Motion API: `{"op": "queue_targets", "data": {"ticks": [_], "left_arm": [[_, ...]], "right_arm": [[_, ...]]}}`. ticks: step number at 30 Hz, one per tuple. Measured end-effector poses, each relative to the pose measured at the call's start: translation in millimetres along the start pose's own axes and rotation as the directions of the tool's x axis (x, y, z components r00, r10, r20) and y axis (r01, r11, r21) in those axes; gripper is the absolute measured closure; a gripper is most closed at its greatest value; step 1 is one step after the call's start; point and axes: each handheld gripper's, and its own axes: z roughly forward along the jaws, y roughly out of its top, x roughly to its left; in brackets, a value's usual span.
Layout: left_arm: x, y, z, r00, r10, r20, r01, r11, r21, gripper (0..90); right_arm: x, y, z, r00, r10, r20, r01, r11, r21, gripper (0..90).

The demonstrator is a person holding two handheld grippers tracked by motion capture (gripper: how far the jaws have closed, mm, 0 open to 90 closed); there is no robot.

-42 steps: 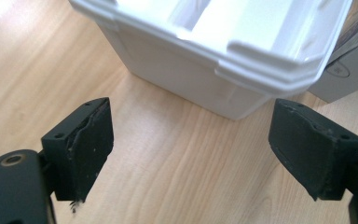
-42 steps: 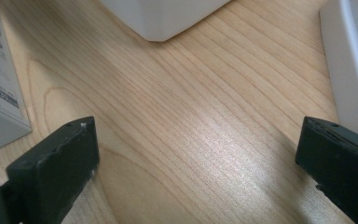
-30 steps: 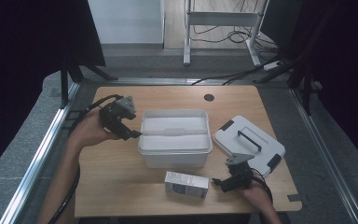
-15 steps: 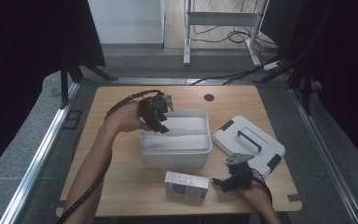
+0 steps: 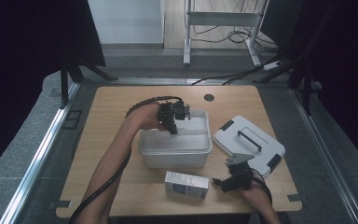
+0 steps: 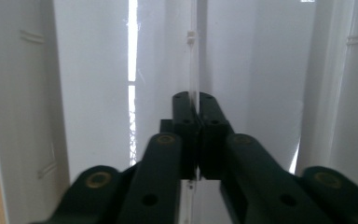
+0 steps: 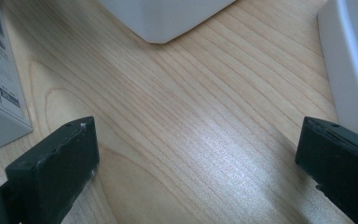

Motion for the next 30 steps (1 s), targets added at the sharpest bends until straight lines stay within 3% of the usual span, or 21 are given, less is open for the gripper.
{"op": "queue_targets", "data": {"ticks": [4, 9, 19, 22, 24, 26, 29, 30], "left_arm": [[-0.2, -0.5, -0.5, 0.9998, 0.02, -0.005, -0.02, 0.9998, -0.004, 88.9], [-0.8, -1.1, -1.9, 0.9999, 0.016, -0.005, -0.016, 0.9998, -0.013, 89.1], [-4.4, 1.3, -21.3, 0.9979, 0.021, -0.061, -0.023, 0.999, -0.038, 89.1], [-5.7, 0.9, -32.5, 0.9968, -0.012, -0.079, 0.007, 0.9975, -0.07, 89.0], [-7.4, -1.0, -41.7, 0.993, -0.056, -0.104, 0.046, 0.9944, -0.095, 89.0], [-7.6, -2.2, -44.4, 0.9914, -0.067, -0.113, 0.057, 0.9943, -0.09, 89.0], [-7.1, -6.9, -48.4, 0.9859, -0.111, -0.125, 0.101, 0.9913, -0.084, 89.0], [-5.4, -12.2, -50.8, 0.9794, -0.151, -0.134, 0.142, 0.9868, -0.079, 88.9]], "right_arm": [[0.0, -0.1, 0.1, 1.0, -0.001, 0.001, 0.001, 1.0, -0.001, 0.0], [0.0, 0.0, 0.0, 1.0, -0.001, 0.0, 0.001, 1.0, 0.0, 0.0], [0.0, 0.0, 0.0, 1.0, 0.0, 0.0, 0.0, 1.0, 0.0, 0.0], [0.0, -0.1, 0.1, 1.0, -0.002, 0.0, 0.002, 1.0, -0.001, 0.0], [-0.1, -0.1, 0.1, 1.0, -0.003, 0.0, 0.003, 1.0, -0.001, 0.0], [-0.1, -0.1, 0.1, 1.0, -0.003, 0.0, 0.003, 1.0, -0.001, 0.0], [-0.1, -0.1, 0.2, 1.0, -0.003, 0.001, 0.003, 1.0, -0.002, 0.0], [0.0, -0.1, 0.2, 1.0, -0.003, 0.001, 0.003, 1.0, -0.002, 0.0]]}}
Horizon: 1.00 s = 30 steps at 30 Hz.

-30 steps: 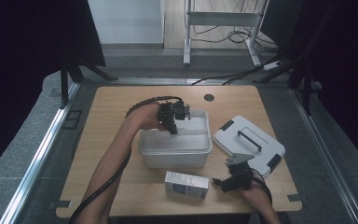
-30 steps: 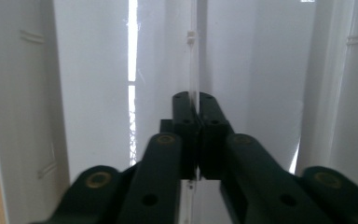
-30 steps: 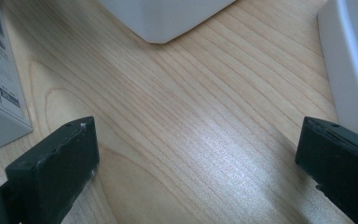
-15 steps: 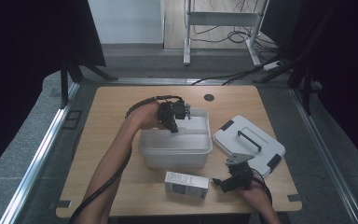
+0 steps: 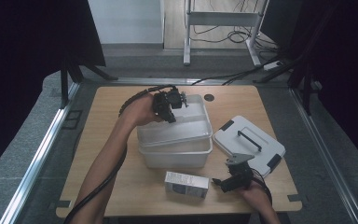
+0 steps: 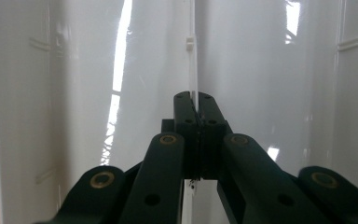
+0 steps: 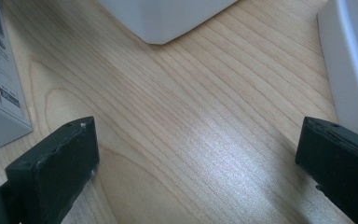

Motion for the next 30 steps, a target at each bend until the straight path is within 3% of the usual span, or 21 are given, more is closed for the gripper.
{"op": "queue_targets", "data": {"ticks": [1, 2, 4, 9, 16, 21, 22, 25, 27, 28, 29, 30], "left_arm": [[0.0, 0.0, 0.0, 1.0, 0.0, 0.0, 0.0, 1.0, 0.0, 89.0], [3.0, -6.3, -2.0, 0.9994, -0.031, -0.013, 0.031, 0.9995, 0.007, 88.9], [4.6, -10.8, -3.3, 0.9985, -0.049, -0.022, 0.049, 0.9987, 0.01, 88.9], [11.1, -31.4, -8.7, 0.9906, -0.132, -0.035, 0.133, 0.9911, 0.013, 89.0], [21.2, -66.0, -15.2, 0.9628, -0.266, -0.049, 0.267, 0.9635, 0.02, 88.9], [26.7, -94.6, -19.0, 0.9426, -0.332, -0.033, 0.333, 0.943, 0.01, 88.9], [26.7, -94.6, -19.0, 0.9426, -0.332, -0.033, 0.333, 0.943, 0.01, 88.9], [29.2, -108.8, -20.9, 0.9294, -0.367, -0.042, 0.367, 0.93, 0.012, 88.9], [31.3, -119.5, -22.7, 0.9173, -0.395, -0.051, 0.396, 0.9181, 0.013, 88.9], [32.5, -127.7, -23.9, 0.9057, -0.42, -0.055, 0.421, 0.9069, 0.007, 89.0], [32.5, -127.7, -23.9, 0.9057, -0.42, -0.055, 0.421, 0.9069, 0.007, 89.0], [33.6, -133.5, -25.1, 0.8985, -0.435, -0.057, 0.436, 0.8998, 0.005, 89.0]], "right_arm": [[0.0, 0.0, 0.0, 1.0, 0.0, 0.0, 0.0, 1.0, 0.0, 0.0], [0.0, 0.0, -0.1, 1.0, 0.001, -0.001, -0.001, 1.0, 0.001, 0.0], [0.0, 0.1, -0.2, 1.0, 0.001, -0.002, -0.001, 1.0, 0.001, 0.0], [0.0, 0.1, -0.1, 1.0, 0.001, -0.001, -0.001, 1.0, 0.0, 0.0], [0.2, 0.1, -0.2, 1.0, 0.004, -0.002, -0.004, 1.0, 0.002, 0.0], [0.1, 0.2, -0.2, 1.0, 0.004, -0.001, -0.004, 1.0, 0.002, 0.0], [0.1, 0.2, -0.2, 1.0, 0.004, -0.001, -0.004, 1.0, 0.002, 0.0], [0.1, 0.2, -0.2, 1.0, 0.004, -0.001, -0.004, 1.0, 0.002, 0.0], [0.1, 0.2, -0.2, 1.0, 0.003, -0.001, -0.003, 1.0, 0.002, 0.0], [0.1, 0.2, -0.2, 1.0, 0.003, -0.001, -0.003, 1.0, 0.002, 0.0], [0.1, 0.2, -0.2, 1.0, 0.003, -0.001, -0.003, 1.0, 0.002, 0.0], [0.0, 0.2, -0.2, 1.0, 0.003, -0.001, -0.003, 1.0, 0.002, 0.0]]}}
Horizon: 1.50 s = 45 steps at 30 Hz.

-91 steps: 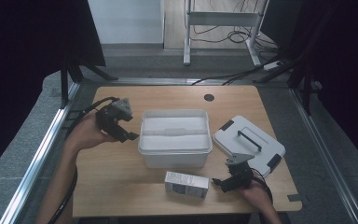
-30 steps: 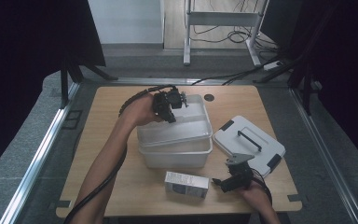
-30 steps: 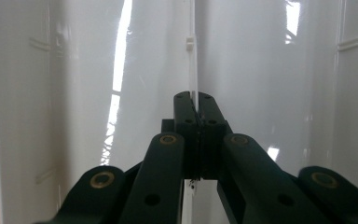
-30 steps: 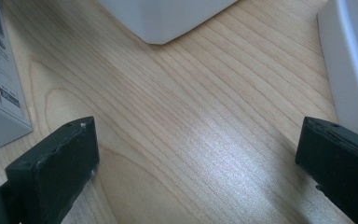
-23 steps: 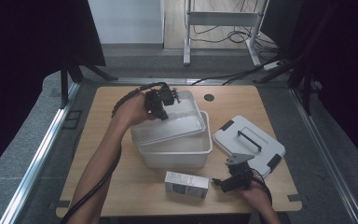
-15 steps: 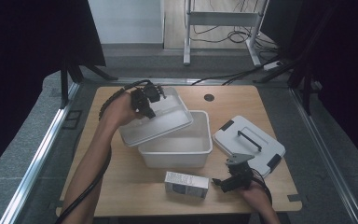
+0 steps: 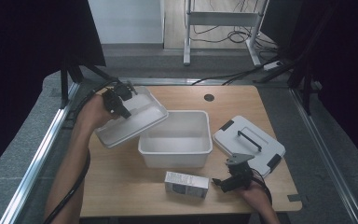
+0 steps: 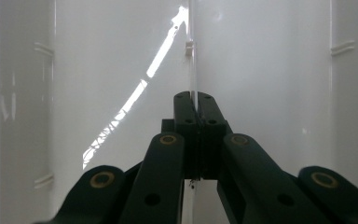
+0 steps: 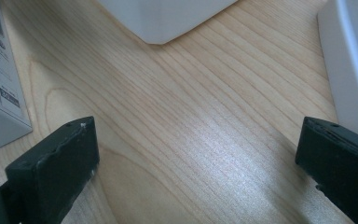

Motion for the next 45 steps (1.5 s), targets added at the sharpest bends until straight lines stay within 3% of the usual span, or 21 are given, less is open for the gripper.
{"op": "queue_targets", "data": {"ticks": [9, 20, 22, 29, 33, 45], "left_arm": [[21.5, -33.2, -5.4, 0.9951, -0.098, -0.017, 0.098, 0.9952, -0.009, 89.0], [42.2, -72.9, -9.1, 0.9768, -0.208, -0.051, 0.206, 0.9778, -0.036, 89.0], [43.7, -76.8, -5.8, 0.9763, -0.211, -0.05, 0.209, 0.9773, -0.036, 89.0], [44.4, -86.1, 20.6, 0.9765, -0.21, -0.048, 0.208, 0.9771, -0.045, 89.0], [45.0, -93.2, 46.5, 0.9755, -0.217, -0.034, 0.216, 0.9756, -0.041, 89.0], [37.5, -105.3, 100.5, 0.9739, -0.226, -0.013, 0.226, 0.9733, -0.041, 89.0]], "right_arm": [[0.0, 0.0, 0.0, 1.0, -0.001, 0.0, 0.001, 1.0, 0.0, 0.0], [0.0, 0.0, 0.1, 1.0, -0.001, 0.001, 0.001, 1.0, -0.001, 0.0], [0.0, -0.1, 0.0, 1.0, -0.001, 0.0, 0.001, 1.0, 0.0, 0.0], [0.0, -0.1, 0.0, 1.0, -0.001, 0.0, 0.001, 1.0, 0.002, 0.0], [0.0, -0.1, 0.0, 1.0, -0.001, 0.0, 0.001, 1.0, 0.001, 0.0], [0.0, -0.1, 0.0, 1.0, -0.001, 0.0, 0.001, 1.0, 0.002, 0.0]]}}
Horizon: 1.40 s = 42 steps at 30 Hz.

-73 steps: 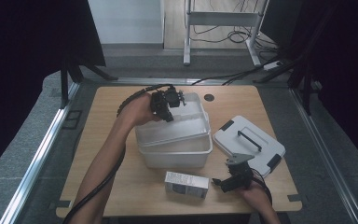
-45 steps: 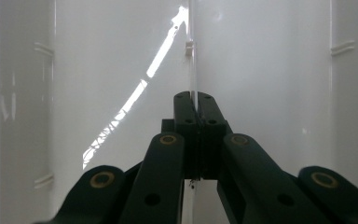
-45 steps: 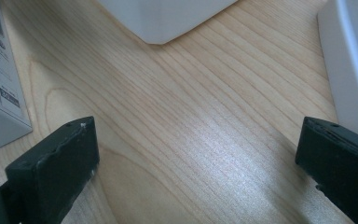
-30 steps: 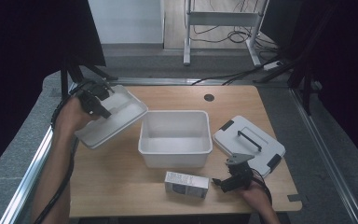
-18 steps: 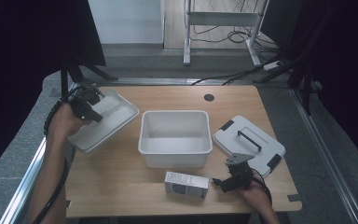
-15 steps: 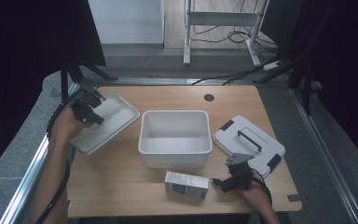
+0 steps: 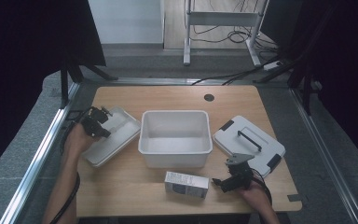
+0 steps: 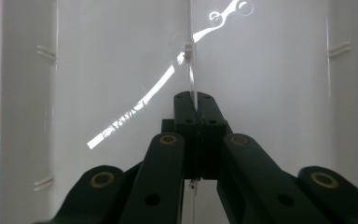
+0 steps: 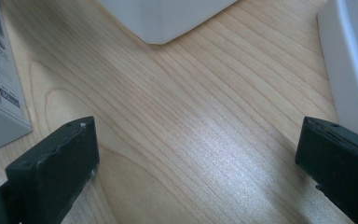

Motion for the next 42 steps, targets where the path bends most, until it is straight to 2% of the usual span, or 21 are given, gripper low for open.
{"op": "queue_targets", "data": {"ticks": [10, 17, 19, 21, 24, 28, 29, 30, 31, 32, 34, 35, 36, 38, 42], "left_arm": [[-1.7, -10.8, 29.8, 0.9997, -0.026, -0.005, 0.026, 0.9996, -0.006, 89.0], [-2.5, -14.2, 36.3, 0.9994, -0.032, -0.008, 0.032, 0.9992, -0.023, 88.7], [-2.8, -14.6, 34.2, 0.999, -0.044, 0.002, 0.044, 0.9983, -0.039, 83.8], [-3.3, -14.9, 30.2, 0.9984, -0.057, 0.009, 0.057, 0.9963, -0.065, 74.1], [-5.5, -15.4, 24.3, 0.9968, -0.074, 0.029, 0.077, 0.9919, -0.101, 70.2], [-11.9, -16.5, 15.2, 0.9978, -0.062, 0.026, 0.064, 0.989, -0.133, 58.9], [-13.7, -16.8, 13.0, 0.9979, -0.057, 0.029, 0.061, 0.9876, -0.144, 53.6], [-15.4, -17.0, 11.4, 0.9979, -0.056, 0.032, 0.06, 0.9868, -0.15, 53.6], [-18.4, -17.1, 8.7, 0.9982, -0.051, 0.033, 0.055, 0.9852, -0.162, 47.6], [-20.5, -17.1, 7.1, 0.9984, -0.046, 0.034, 0.051, 0.9841, -0.17, 47.6], [-27.7, -17.4, 2.9, 0.9984, -0.039, 0.041, 0.046, 0.9794, -0.197, 38.1], [-30.4, -17.5, 1.5, 0.9985, -0.034, 0.042, 0.042, 0.9778, -0.205, 38.1], [-34.9, -18.0, -0.7, 0.9988, -0.027, 0.042, 0.035, 0.9746, -0.221, 32.5], [-41.2, -18.8, -3.4, 0.9987, -0.016, 0.049, 0.028, 0.9709, -0.238, 30.6], [-57.5, -22.3, -6.9, 0.9978, 0.016, 0.065, 0.004, 0.9583, -0.286, 20.8]], "right_arm": [[0.0, -0.1, 0.2, 1.0, -0.001, 0.001, 0.001, 1.0, -0.002, 0.0], [0.1, 0.0, 0.1, 1.0, 0.0, 0.0, 0.0, 1.0, -0.002, 0.0], [0.1, -0.1, 0.1, 1.0, 0.0, 0.0, 0.0, 1.0, -0.002, 0.0], [0.1, 0.0, 0.1, 1.0, 0.001, 0.0, -0.001, 1.0, -0.001, 0.0], [0.0, -0.1, 0.2, 1.0, 0.001, 0.0, -0.001, 1.0, -0.002, 0.0], [-0.5, 0.0, 0.1, 0.9998, 0.015, 0.012, -0.015, 1.0, -0.001, 0.0], [-0.8, -0.1, 0.1, 0.9998, 0.017, 0.014, -0.017, 1.0, -0.002, 0.0], [-0.8, -0.1, 0.1, 0.9998, 0.017, 0.014, -0.017, 1.0, -0.002, 0.0], [-1.0, -0.1, 0.2, 0.9997, 0.019, 0.016, -0.018, 1.0, -0.002, 0.0], [-1.0, -0.1, 0.2, 0.9997, 0.019, 0.016, -0.018, 1.0, -0.002, 0.0], [-1.1, -0.1, 0.1, 0.9996, 0.021, 0.017, -0.02, 1.0, -0.002, 0.0], [-1.1, -0.1, 0.1, 0.9996, 0.021, 0.017, -0.02, 1.0, -0.002, 0.0], [-1.1, 0.0, 0.1, 0.9996, 0.02, 0.019, -0.02, 1.0, -0.002, 0.0], [-1.1, -0.1, 0.1, 0.9996, 0.021, 0.018, -0.021, 1.0, -0.002, 0.0], [-0.7, -0.1, 0.0, 0.9995, 0.025, 0.021, -0.025, 1.0, -0.002, 0.0]]}}
